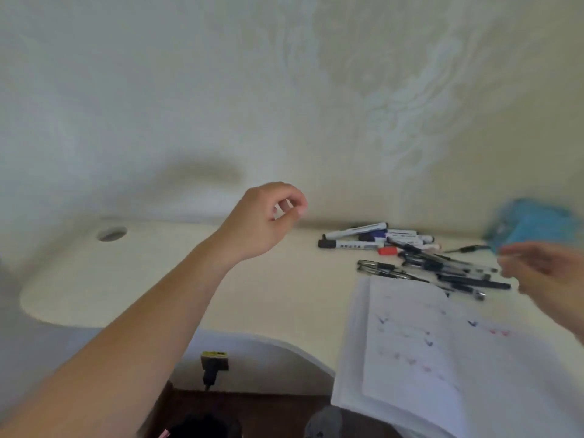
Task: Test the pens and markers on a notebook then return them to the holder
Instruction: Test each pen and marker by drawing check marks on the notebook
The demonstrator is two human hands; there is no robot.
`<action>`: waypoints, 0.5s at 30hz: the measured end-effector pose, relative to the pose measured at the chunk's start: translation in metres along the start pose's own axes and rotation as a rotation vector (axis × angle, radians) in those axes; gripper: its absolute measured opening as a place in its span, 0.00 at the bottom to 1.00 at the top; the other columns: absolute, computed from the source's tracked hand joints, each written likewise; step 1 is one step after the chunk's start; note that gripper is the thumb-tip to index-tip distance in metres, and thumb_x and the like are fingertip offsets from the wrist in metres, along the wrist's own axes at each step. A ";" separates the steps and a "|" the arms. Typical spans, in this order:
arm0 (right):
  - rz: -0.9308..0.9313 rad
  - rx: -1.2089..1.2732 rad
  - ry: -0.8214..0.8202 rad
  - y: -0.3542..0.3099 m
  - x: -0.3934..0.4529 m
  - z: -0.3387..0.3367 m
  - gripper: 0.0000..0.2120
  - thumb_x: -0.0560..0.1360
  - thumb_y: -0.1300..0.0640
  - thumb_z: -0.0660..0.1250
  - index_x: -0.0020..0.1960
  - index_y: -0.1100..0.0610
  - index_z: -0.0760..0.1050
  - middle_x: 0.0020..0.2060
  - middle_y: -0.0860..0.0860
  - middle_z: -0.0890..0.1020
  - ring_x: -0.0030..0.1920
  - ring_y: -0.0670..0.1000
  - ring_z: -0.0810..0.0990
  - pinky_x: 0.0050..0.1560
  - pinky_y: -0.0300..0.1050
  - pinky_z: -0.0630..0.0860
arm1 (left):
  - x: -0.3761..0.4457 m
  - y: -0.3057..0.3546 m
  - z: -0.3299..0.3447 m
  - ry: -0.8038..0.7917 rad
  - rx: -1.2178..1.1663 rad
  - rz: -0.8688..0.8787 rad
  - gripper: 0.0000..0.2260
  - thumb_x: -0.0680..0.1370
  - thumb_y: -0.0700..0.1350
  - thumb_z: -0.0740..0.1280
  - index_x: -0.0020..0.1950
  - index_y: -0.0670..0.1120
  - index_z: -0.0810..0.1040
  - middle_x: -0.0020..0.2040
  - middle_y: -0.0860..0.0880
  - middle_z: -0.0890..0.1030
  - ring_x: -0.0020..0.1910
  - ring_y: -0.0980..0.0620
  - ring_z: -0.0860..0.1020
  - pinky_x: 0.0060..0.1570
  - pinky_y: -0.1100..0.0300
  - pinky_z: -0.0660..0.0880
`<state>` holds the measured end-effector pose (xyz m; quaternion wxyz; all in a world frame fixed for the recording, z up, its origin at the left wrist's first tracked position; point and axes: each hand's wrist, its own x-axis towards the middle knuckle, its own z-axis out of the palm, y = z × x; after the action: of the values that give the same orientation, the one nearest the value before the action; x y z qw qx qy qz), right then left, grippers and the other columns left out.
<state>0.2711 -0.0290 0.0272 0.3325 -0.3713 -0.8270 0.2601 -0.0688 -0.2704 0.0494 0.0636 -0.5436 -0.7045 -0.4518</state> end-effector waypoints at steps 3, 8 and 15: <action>0.065 -0.268 -0.033 0.015 0.010 0.004 0.11 0.71 0.54 0.73 0.38 0.38 0.75 0.34 0.40 0.82 0.28 0.48 0.77 0.36 0.47 0.76 | 0.036 0.015 0.064 -0.172 0.110 0.082 0.04 0.77 0.43 0.67 0.48 0.52 0.79 0.46 0.55 0.80 0.45 0.53 0.78 0.47 0.54 0.76; 0.086 -0.312 -0.065 0.038 0.009 0.002 0.07 0.72 0.52 0.71 0.44 0.41 0.75 0.41 0.40 0.80 0.33 0.47 0.78 0.36 0.45 0.71 | 0.071 0.031 0.161 -0.354 0.470 0.210 0.06 0.77 0.54 0.66 0.49 0.53 0.79 0.48 0.54 0.78 0.50 0.50 0.75 0.42 0.57 0.70; -0.021 -0.246 0.034 0.048 -0.004 0.002 0.09 0.71 0.52 0.72 0.48 0.42 0.77 0.40 0.37 0.79 0.37 0.42 0.74 0.35 0.43 0.72 | 0.085 0.024 0.203 -0.403 0.682 0.234 0.11 0.75 0.57 0.66 0.49 0.52 0.80 0.48 0.51 0.78 0.50 0.48 0.76 0.46 0.55 0.72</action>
<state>0.2926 -0.0044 -0.0085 0.3011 -0.4048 -0.8508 0.1469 -0.0019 -0.0669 -0.0064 0.1518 -0.6455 -0.7456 -0.0664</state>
